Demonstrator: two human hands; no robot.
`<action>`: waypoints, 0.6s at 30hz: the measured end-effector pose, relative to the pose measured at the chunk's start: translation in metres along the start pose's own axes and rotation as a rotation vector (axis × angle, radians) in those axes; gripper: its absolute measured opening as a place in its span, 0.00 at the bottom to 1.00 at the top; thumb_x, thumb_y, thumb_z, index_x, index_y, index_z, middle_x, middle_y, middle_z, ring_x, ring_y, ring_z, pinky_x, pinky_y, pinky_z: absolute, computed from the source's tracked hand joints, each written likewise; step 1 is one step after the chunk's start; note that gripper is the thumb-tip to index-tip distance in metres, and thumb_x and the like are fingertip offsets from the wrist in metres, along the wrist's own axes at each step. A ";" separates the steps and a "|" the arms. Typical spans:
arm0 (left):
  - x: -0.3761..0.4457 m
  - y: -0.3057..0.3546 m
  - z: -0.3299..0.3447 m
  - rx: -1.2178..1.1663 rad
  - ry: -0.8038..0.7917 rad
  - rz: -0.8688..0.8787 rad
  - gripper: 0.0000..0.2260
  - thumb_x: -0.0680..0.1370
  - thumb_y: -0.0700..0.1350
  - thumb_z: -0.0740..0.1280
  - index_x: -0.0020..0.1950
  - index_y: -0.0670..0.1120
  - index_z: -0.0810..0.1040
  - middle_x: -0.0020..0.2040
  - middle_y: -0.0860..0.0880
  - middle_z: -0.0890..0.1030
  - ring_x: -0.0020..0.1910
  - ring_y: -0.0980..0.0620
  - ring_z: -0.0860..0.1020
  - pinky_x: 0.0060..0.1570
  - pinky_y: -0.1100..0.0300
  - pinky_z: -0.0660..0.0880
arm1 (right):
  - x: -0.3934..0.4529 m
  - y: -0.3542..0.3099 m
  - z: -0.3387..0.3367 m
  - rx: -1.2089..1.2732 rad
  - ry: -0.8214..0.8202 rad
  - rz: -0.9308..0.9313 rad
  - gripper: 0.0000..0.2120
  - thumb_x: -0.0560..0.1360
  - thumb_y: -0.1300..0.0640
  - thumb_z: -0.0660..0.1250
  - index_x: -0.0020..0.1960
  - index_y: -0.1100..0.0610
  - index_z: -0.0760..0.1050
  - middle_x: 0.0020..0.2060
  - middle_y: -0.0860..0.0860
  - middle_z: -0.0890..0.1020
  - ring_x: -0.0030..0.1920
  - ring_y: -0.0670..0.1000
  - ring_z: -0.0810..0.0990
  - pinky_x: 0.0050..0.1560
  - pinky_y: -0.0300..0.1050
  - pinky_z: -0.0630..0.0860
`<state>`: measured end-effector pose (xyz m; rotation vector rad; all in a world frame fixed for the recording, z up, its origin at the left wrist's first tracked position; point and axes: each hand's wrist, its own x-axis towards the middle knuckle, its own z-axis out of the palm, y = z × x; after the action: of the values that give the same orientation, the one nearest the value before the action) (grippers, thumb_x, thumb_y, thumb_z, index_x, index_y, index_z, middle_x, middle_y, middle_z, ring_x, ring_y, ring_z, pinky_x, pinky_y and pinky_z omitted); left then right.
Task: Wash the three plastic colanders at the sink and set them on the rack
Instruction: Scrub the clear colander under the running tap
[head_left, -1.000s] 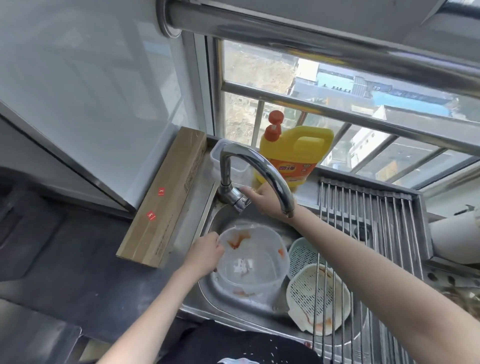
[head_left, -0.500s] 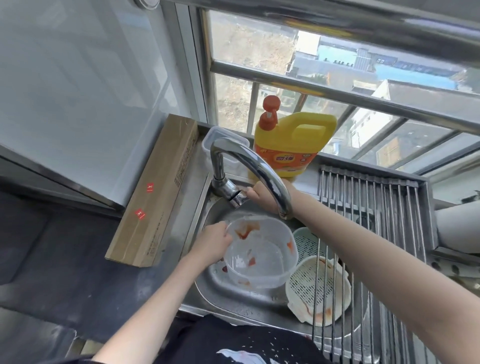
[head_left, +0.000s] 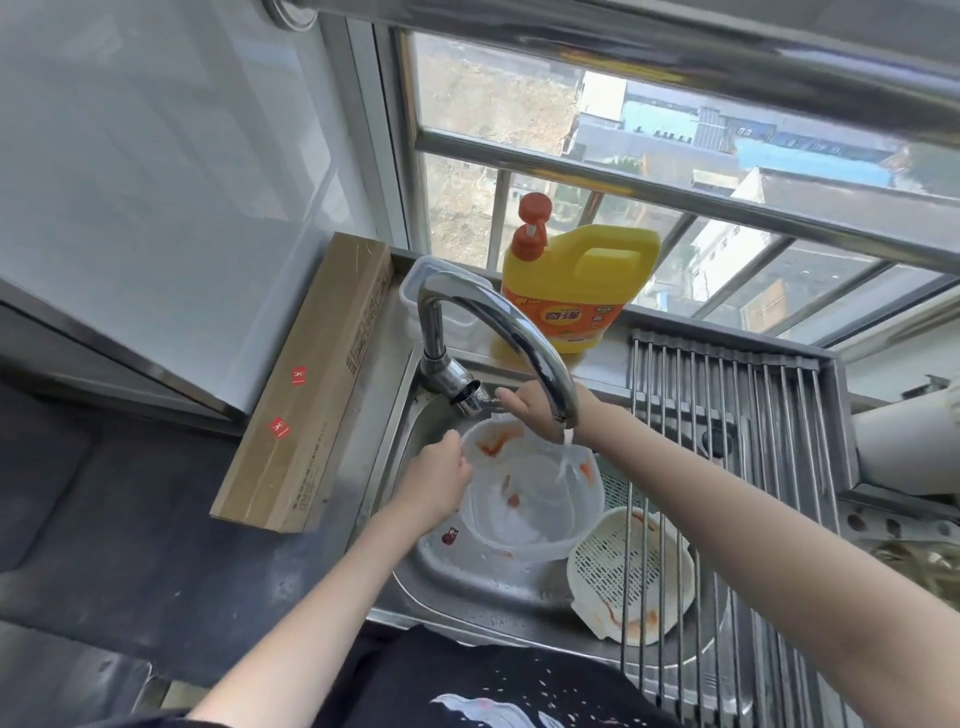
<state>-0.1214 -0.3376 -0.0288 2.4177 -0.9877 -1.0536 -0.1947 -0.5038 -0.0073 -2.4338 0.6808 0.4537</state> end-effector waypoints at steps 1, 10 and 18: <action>0.000 0.000 0.001 0.002 -0.009 -0.001 0.12 0.79 0.41 0.55 0.37 0.47 0.59 0.34 0.49 0.69 0.32 0.50 0.66 0.28 0.58 0.58 | -0.003 0.003 -0.001 0.019 -0.020 0.022 0.22 0.81 0.45 0.52 0.29 0.47 0.62 0.28 0.46 0.70 0.32 0.48 0.69 0.45 0.47 0.73; -0.002 0.005 0.017 -0.061 -0.107 0.005 0.13 0.78 0.40 0.57 0.35 0.46 0.58 0.34 0.49 0.67 0.30 0.52 0.65 0.27 0.59 0.60 | -0.074 0.026 -0.026 0.305 0.171 0.228 0.31 0.82 0.43 0.49 0.29 0.58 0.74 0.24 0.50 0.75 0.26 0.50 0.72 0.33 0.42 0.67; -0.005 0.015 0.020 -0.090 -0.086 0.019 0.13 0.78 0.39 0.56 0.35 0.47 0.58 0.33 0.48 0.67 0.32 0.49 0.63 0.33 0.55 0.60 | -0.113 0.024 -0.006 0.480 0.356 0.271 0.21 0.81 0.47 0.53 0.37 0.56 0.75 0.29 0.51 0.78 0.27 0.48 0.75 0.33 0.47 0.75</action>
<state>-0.1456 -0.3447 -0.0322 2.3043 -0.9675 -1.1779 -0.2992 -0.4827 0.0380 -1.9841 1.1329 -0.0525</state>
